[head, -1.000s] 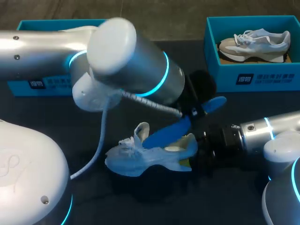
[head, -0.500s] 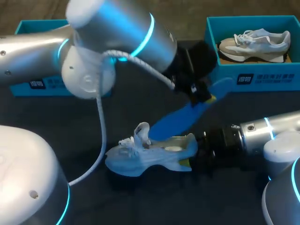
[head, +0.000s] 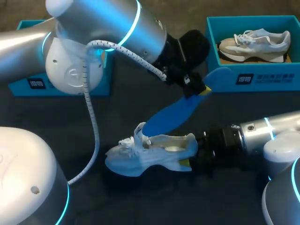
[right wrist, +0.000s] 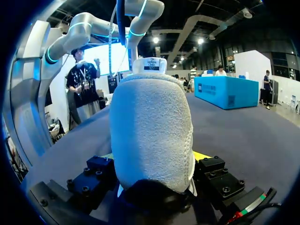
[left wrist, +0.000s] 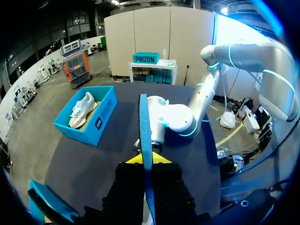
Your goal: Take the shoe out of the shoebox, open the shoe tongue, remove and reinsert the insole, then place the shoe into the shoebox
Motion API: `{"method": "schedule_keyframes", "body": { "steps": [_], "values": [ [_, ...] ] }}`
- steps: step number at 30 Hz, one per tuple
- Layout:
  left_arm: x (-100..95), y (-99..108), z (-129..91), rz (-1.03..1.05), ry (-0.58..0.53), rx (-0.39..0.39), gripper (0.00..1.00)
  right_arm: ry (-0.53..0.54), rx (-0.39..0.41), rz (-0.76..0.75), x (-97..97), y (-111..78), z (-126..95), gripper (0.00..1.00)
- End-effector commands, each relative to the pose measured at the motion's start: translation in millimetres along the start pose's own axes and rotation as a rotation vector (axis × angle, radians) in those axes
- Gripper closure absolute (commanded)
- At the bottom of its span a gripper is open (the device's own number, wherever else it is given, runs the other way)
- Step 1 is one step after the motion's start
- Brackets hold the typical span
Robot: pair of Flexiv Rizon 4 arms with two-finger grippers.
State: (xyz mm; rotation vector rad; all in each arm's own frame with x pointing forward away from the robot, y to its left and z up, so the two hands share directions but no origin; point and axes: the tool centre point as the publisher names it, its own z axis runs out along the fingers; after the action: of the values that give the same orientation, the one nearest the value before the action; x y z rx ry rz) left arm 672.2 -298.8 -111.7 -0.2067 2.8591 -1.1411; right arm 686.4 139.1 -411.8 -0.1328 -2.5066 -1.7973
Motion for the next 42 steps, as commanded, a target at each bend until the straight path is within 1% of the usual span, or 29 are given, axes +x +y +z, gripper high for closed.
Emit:
{"method": "schedule_keyframes", "body": {
  "steps": [1,5,6,8,13,19,21,22,34,39,42],
  "values": [
    [-0.8,3,-7,-0.013,0.007,0.021,1.00,-0.002,0.002,0.001,0.5,0.2,1,1.00],
    [-2.4,3,-34,-0.062,0.082,0.115,1.00,-0.002,0.002,0.001,0.5,0.2,1,1.00],
    [-1.7,2,-39,-0.071,0.090,0.119,1.00,-0.002,0.002,0.001,0.5,0.2,1,1.00],
    [0.5,0,-49,-0.085,0.132,0.156,1.00,-0.002,0.002,0.001,0.5,0.2,1,1.00],
    [7.3,-6,-72,-0.092,0.205,0.217,1.00,-0.002,0.002,0.001,0.5,0.2,1,1.00],
    [20.4,-14,-100,-0.049,0.214,0.280,1.00,-0.002,0.002,0.001,0.5,0.2,1,1.00],
    [23.9,-19,-109,-0.036,0.238,0.326,1.00,-0.002,0.002,0.001,0.5,0.2,1,1.00],
    [25.5,-22,-114,-0.029,0.231,0.352,1.00,-0.002,0.002,0.001,0.5,0.2,1,1.00],
    [25.5,-22,-114,-0.029,0.231,0.352,1.00,-0.002,0.002,0.001,0.5,0.2,1,1.00],
    [36.1,-29,-130,0.006,0.231,0.438,1.00,-0.002,0.002,0.001,0.5,0.2,1,1.00],
    [37.9,-33,-140,0.013,0.223,0.470,1.00,-0.002,0.002,0.001,0.5,0.2,1,1.00]
  ]
}}
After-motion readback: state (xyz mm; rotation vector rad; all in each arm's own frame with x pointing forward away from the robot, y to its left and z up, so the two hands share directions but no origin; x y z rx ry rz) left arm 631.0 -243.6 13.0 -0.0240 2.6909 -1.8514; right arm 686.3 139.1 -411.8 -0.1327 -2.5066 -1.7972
